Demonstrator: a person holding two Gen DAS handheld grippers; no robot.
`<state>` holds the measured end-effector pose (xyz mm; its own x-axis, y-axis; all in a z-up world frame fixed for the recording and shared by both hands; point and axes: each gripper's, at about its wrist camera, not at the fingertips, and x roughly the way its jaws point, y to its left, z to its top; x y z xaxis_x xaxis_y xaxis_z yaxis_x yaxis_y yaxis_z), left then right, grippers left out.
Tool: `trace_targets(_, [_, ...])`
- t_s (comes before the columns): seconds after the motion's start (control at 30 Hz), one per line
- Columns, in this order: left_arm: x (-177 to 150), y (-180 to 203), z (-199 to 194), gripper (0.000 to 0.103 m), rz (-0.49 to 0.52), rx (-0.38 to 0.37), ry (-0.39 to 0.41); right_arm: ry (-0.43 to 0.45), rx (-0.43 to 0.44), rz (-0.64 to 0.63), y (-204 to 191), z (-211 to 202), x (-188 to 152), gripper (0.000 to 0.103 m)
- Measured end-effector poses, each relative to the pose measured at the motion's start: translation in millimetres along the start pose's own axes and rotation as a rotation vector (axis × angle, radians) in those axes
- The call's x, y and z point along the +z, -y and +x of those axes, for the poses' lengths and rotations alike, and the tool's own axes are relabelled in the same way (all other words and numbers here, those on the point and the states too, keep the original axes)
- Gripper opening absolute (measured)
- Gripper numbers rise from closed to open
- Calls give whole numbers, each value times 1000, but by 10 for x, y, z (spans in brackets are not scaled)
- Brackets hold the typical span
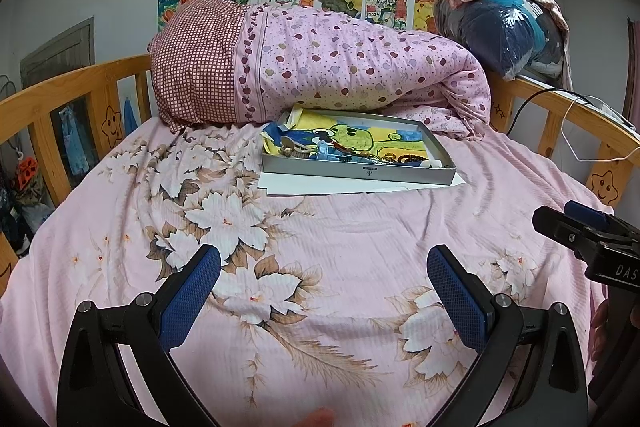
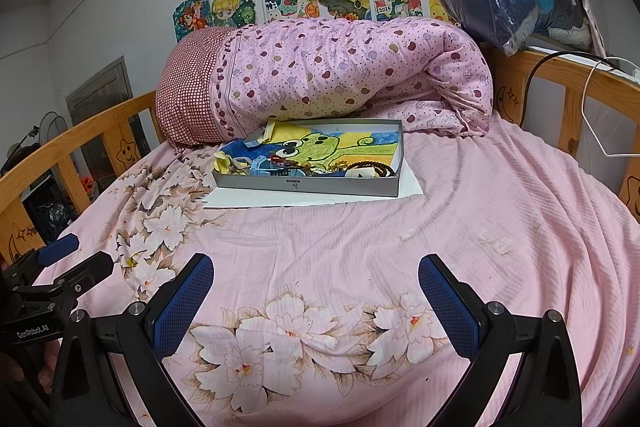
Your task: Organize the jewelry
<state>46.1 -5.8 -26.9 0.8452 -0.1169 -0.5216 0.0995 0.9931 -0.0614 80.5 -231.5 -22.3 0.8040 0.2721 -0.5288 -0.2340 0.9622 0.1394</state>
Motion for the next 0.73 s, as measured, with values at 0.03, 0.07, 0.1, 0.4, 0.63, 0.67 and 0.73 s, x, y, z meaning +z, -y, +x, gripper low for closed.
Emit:
trace_targets(0.03, [-5, 2, -4, 101, -1, -3, -1, 0, 0, 0, 1, 1, 3, 103])
trace_targets(0.07, [-10, 6, -5, 101, -1, -5, -1, -1, -1, 0, 0, 1, 1, 103])
trace_targets(0.1, [-15, 11, -12, 101, -2, -4, 0, -1, -1, 0, -1, 0, 0, 103])
trace_targets(0.4, [-19, 13, -15, 101, 2, 7, -9, -1, 0, 1, -3, -2, 0, 103])
trace_targets(0.63, [-21, 0, -1, 101, -1, 10, -13, -1, -1, 1, -6, -1, 7, 103])
trace_targets(0.67, [-22, 0, -2, 101, -1, 11, -13, -2, -1, 2, -6, -1, 5, 103])
trace_targets(0.73, [-21, -4, 2, 101, -1, 10, -14, -2, 0, 2, -7, 0, 5, 103])
